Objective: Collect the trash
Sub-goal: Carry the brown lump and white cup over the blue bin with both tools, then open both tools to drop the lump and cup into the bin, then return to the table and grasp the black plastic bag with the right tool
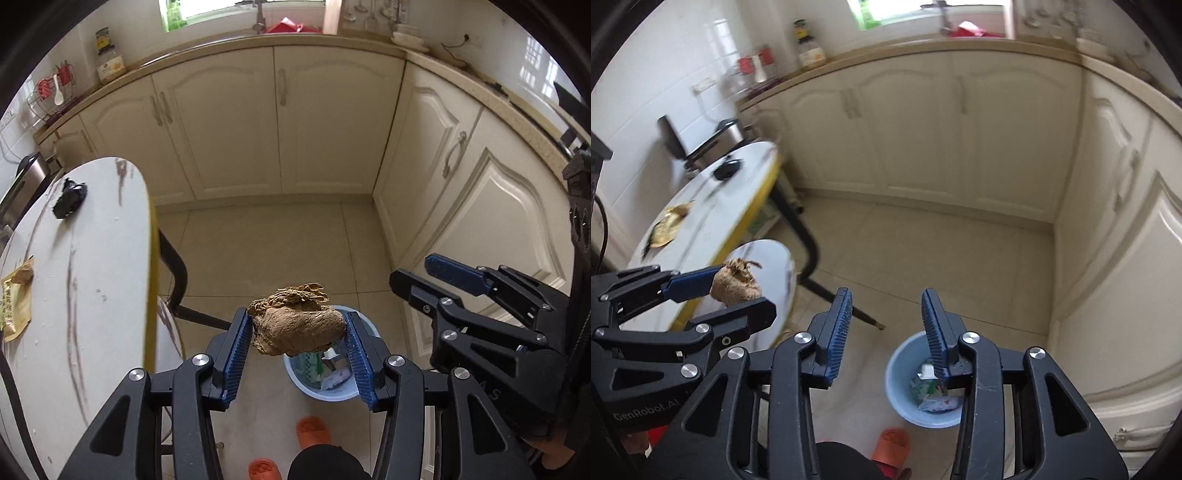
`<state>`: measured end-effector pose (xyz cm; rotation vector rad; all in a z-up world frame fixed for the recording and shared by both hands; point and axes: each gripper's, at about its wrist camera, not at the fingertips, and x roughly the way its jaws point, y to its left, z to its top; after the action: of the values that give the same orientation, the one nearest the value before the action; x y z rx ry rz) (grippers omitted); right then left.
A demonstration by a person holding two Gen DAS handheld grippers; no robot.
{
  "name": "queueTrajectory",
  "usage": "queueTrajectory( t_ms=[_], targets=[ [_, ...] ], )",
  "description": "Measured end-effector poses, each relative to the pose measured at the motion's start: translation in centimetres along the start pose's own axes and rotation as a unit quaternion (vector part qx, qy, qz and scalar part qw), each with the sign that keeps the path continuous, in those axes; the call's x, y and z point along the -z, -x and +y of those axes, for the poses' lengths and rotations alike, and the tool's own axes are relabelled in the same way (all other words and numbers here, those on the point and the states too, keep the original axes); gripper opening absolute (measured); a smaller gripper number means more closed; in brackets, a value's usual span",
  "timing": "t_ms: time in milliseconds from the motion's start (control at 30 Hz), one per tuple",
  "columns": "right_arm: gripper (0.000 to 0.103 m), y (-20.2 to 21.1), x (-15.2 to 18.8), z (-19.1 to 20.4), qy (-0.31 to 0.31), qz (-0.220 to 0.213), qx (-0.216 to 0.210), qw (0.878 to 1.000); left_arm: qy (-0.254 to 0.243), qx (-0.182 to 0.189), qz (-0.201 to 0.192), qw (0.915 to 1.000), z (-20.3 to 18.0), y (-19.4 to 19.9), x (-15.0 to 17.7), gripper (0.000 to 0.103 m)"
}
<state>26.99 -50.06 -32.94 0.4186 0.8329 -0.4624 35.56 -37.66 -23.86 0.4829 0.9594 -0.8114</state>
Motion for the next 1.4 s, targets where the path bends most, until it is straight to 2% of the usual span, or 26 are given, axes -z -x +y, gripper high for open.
queueTrajectory(
  t_ms=[100,267,333,400,500,700,833,967,1033,1200,1300,1400],
  targets=[
    [0.044,-0.3,0.6,-2.6,-0.026,0.002,0.027,0.999,-0.011,0.002,0.026,0.9996,-1.3,-3.6,-0.7,0.047],
    [0.045,-0.4,1.2,-5.2,-0.052,0.006,0.041,0.998,-0.029,0.0,0.058,0.9979,-2.1,-9.1,-2.0,0.049],
    [0.045,-0.4,1.4,-5.8,-0.057,0.007,0.043,0.997,-0.029,0.002,0.056,0.998,-2.3,-10.2,-2.6,0.065],
    [0.045,-0.3,1.5,-6.3,-0.06,0.006,0.044,0.997,-0.027,-0.003,0.051,0.9983,-2.6,-10.8,-3.2,0.074],
    [0.045,0.1,1.3,-6.4,-0.061,0.001,0.042,0.997,-0.027,-0.001,0.043,0.9987,-2.8,-10.5,-3.3,0.075],
    [0.045,2.2,0.8,-4.3,-0.043,-0.02,0.031,0.998,-0.018,-0.027,-0.011,0.9994,-1.2,-3.8,-0.9,0.076],
    [0.051,4.4,0.0,-1.2,-0.016,-0.044,0.015,0.999,-0.009,-0.039,-0.074,0.9964,0.1,2.6,1.2,0.097],
    [0.055,5.9,-1.2,3.2,0.024,-0.061,-0.008,0.998,0.018,-0.055,-0.115,0.9917,3.5,7.6,3.2,0.099],
    [0.059,6.3,-1.8,5.6,0.045,-0.066,-0.02,0.997,0.039,-0.071,-0.13,0.9882,5.4,9.5,4.2,0.102],
    [0.064,6.0,-3.8,11.9,0.091,-0.068,-0.054,0.992,0.096,-0.114,-0.15,0.9775,11.7,13.1,7.3,0.102],
    [0.069,4.8,-4.8,15.8,0.116,-0.063,-0.069,0.989,0.132,-0.148,-0.145,0.9693,16.3,14.0,8.6,0.102],
    [0.069,2.8,-6.0,19.5,0.135,-0.049,-0.081,0.986,0.178,-0.172,-0.127,0.9607,23.1,14.5,10.6,0.102]
  ],
)
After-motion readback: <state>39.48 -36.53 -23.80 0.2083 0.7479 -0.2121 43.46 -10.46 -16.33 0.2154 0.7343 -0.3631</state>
